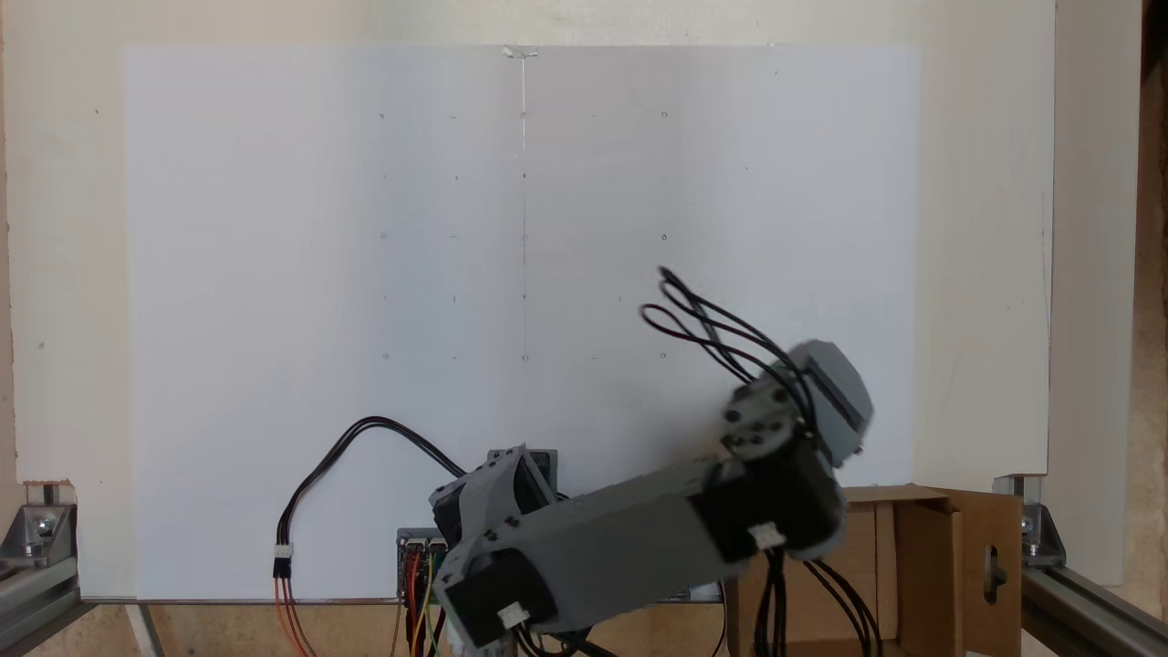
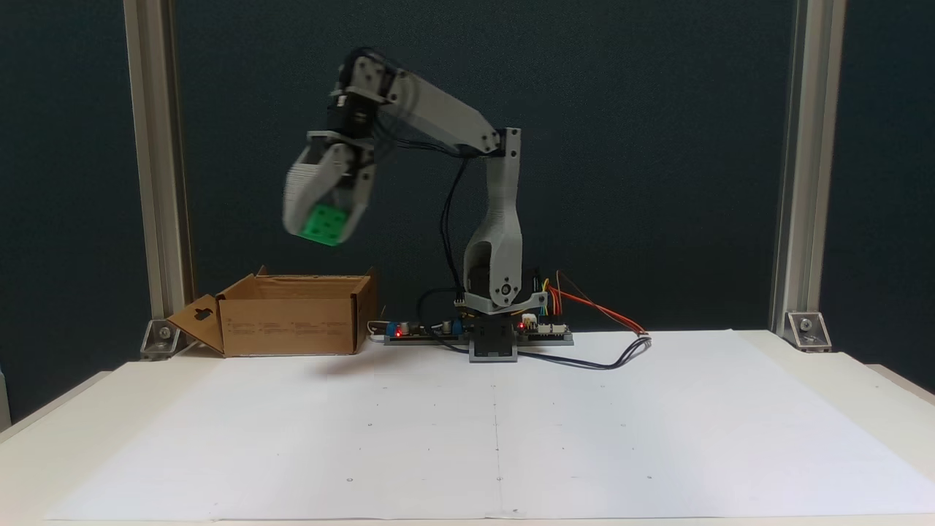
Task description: Grasp a green dice and put it in the bin.
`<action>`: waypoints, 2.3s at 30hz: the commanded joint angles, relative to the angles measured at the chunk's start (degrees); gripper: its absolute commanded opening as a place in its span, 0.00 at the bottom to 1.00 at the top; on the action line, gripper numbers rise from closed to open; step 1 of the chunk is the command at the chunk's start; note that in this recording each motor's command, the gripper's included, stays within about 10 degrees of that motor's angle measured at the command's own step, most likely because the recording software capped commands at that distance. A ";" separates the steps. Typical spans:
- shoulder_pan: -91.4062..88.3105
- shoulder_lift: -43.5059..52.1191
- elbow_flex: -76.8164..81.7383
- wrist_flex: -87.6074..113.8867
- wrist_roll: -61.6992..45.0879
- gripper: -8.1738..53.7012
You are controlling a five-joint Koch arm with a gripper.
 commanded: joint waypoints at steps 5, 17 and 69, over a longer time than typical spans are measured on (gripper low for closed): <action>16.96 -6.86 -12.57 1.14 -6.59 0.32; 36.56 -21.27 -13.36 2.02 -13.10 0.32; -54.58 12.13 11.07 -2.81 19.60 0.87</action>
